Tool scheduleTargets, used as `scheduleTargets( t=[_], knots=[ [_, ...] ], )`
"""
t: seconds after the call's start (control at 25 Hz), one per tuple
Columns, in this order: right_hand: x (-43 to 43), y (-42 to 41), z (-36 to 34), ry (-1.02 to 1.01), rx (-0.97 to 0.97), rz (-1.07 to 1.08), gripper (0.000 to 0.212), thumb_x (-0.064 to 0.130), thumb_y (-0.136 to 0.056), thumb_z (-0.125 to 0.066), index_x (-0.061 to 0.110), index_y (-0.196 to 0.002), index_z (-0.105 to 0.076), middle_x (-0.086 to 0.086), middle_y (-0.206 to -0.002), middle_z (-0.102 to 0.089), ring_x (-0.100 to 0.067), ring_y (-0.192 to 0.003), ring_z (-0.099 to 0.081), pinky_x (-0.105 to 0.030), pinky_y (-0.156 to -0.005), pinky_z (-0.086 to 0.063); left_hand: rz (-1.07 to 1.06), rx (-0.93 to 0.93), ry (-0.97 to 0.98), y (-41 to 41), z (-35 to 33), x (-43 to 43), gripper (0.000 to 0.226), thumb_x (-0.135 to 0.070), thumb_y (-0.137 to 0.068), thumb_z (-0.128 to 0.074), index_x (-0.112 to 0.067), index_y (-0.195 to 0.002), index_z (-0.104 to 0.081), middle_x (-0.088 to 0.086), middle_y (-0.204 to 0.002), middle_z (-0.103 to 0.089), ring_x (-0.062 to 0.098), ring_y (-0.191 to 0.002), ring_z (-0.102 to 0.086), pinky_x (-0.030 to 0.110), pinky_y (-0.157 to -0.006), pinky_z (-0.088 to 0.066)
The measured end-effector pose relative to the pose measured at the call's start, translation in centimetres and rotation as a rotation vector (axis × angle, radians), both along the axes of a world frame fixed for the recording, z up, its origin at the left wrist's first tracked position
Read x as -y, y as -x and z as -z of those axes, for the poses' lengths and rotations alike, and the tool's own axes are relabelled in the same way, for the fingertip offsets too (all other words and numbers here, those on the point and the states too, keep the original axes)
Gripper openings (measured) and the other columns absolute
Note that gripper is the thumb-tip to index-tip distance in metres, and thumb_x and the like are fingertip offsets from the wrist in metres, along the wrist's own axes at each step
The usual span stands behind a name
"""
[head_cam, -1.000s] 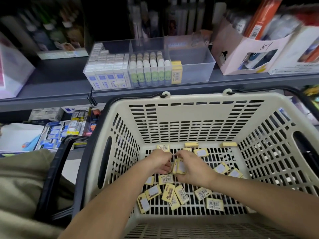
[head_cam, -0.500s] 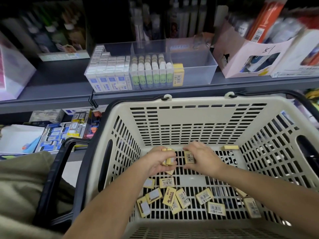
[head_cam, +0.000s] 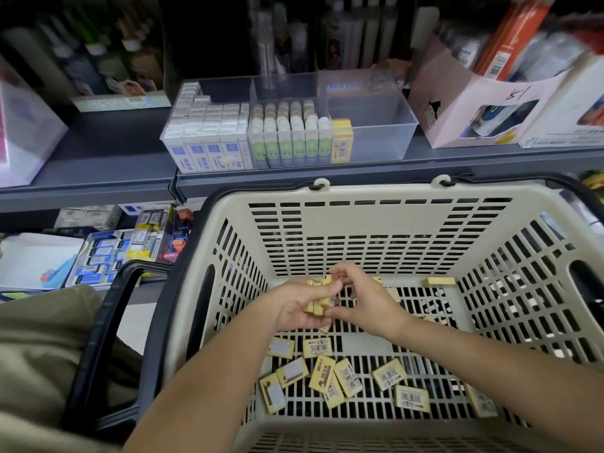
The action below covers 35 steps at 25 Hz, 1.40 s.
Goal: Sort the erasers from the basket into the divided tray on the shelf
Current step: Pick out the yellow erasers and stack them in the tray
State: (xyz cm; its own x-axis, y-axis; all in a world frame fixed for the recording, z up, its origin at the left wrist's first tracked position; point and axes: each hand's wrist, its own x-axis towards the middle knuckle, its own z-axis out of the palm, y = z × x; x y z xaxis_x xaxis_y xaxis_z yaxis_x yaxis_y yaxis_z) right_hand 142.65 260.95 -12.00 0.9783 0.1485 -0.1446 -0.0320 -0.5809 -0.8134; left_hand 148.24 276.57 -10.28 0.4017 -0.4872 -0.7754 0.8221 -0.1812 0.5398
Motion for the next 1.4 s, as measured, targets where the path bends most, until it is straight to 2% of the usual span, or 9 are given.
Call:
scheduleTargets(
  t=[0.12,0.28,0.52,0.68,0.76,0.96,1.08,1.2,1.4],
  knots=[
    [-0.1,-0.6,0.0,0.036,-0.067,0.004,0.065,0.030,-0.070,-0.079,0.028,-0.124,-0.042,0.020,-0.111,-0.047,0.008,-0.101,-0.048,-0.007,-0.085,-0.037,-0.041,0.020,-0.047,-0.4,0.0,-0.9,0.028,-0.012,-0.072,-0.078,-0.006,-0.095,-0.064,0.007,-0.075,-0.067,0.018,-0.067,-0.066,0.027,-0.057,-0.056],
    [-1.1,-0.5,1.3,0.421,-0.166,-0.178,0.048,0.042,-0.082,-0.065,0.018,-0.122,-0.052,0.003,-0.118,-0.047,-0.014,-0.105,-0.052,-0.029,-0.090,-0.045,-0.233,0.078,-0.142,-1.4,0.5,-2.2,0.049,-0.009,-0.058,-0.084,-0.007,-0.101,-0.062,0.009,-0.098,-0.068,0.020,-0.094,-0.064,0.031,-0.064,-0.057],
    [-1.9,-0.2,1.6,0.630,-0.151,-0.257,0.037,0.042,-0.078,-0.062,0.018,-0.106,-0.056,0.000,-0.107,-0.057,-0.017,-0.090,-0.056,-0.029,-0.068,-0.047,-0.161,0.109,-0.274,-1.5,0.7,-2.3,0.053,-0.014,-0.058,-0.087,-0.007,-0.104,-0.062,0.009,-0.104,-0.066,0.019,-0.098,-0.062,0.029,-0.066,-0.057],
    [-0.9,-0.3,-0.3,0.225,-0.197,0.123,0.017,0.029,-0.077,-0.066,0.016,-0.088,-0.062,0.000,-0.080,-0.066,-0.012,-0.067,-0.061,-0.028,-0.059,-0.051,-0.155,0.080,-0.232,-1.3,0.2,-2.1,0.053,-0.008,-0.059,-0.085,-0.006,-0.106,-0.060,0.009,-0.100,-0.067,0.018,-0.092,-0.063,0.028,-0.064,-0.056],
    [-0.8,-0.4,-1.4,-0.074,-0.231,0.299,0.012,0.024,-0.082,-0.066,0.014,-0.089,-0.066,-0.002,-0.080,-0.069,-0.013,-0.073,-0.065,-0.025,-0.066,-0.052,-0.149,0.052,-0.140,-1.2,-0.3,-1.4,0.061,-0.011,-0.053,-0.087,-0.006,-0.109,-0.062,0.009,-0.098,-0.069,0.018,-0.090,-0.065,0.028,-0.064,-0.056],
    [0.2,0.1,-3.4,-0.307,-0.250,0.228,0.014,0.023,-0.086,-0.064,0.025,-0.100,-0.067,0.006,-0.090,-0.070,0.001,-0.077,-0.065,-0.012,-0.070,-0.051,-0.137,0.062,-0.035,-0.8,-1.4,0.3,0.073,-0.013,-0.046,-0.087,-0.013,-0.113,-0.059,0.010,-0.108,-0.065,0.024,-0.096,-0.065,0.032,-0.061,-0.057],
    [2.0,-0.5,-3.4,-0.196,-0.245,0.181,0.010,0.027,-0.084,-0.066,0.032,-0.092,-0.067,0.014,-0.089,-0.067,0.009,-0.074,-0.060,-0.010,-0.069,-0.045,-0.165,0.077,-0.011,-0.6,-1.3,0.8,0.069,-0.010,-0.048,-0.086,-0.016,-0.111,-0.058,0.011,-0.105,-0.065,0.022,-0.088,-0.067,0.033,-0.060,-0.057],
    [4.4,-1.0,-2.5,0.143,-0.204,0.231,0.008,0.031,-0.083,-0.068,0.024,-0.086,-0.065,0.009,-0.084,-0.064,-0.001,-0.071,-0.060,-0.018,-0.060,-0.046,-0.242,0.085,0.008,-0.8,-1.0,0.9,0.056,-0.002,-0.059,-0.082,-0.014,-0.109,-0.058,0.013,-0.099,-0.067,0.022,-0.080,-0.068,0.031,-0.058,-0.056],
    [6.9,0.0,0.0,0.571,-0.229,0.138,0.027,0.033,-0.083,-0.065,0.019,-0.105,-0.059,-0.002,-0.113,-0.055,-0.018,-0.096,-0.056,-0.032,-0.081,-0.049,-0.222,0.138,-0.077,-0.9,-0.4,0.9,0.043,0.000,-0.067,-0.079,-0.017,-0.099,-0.056,0.012,-0.091,-0.066,0.018,-0.070,-0.067,0.027,-0.055,-0.055]
  ],
)
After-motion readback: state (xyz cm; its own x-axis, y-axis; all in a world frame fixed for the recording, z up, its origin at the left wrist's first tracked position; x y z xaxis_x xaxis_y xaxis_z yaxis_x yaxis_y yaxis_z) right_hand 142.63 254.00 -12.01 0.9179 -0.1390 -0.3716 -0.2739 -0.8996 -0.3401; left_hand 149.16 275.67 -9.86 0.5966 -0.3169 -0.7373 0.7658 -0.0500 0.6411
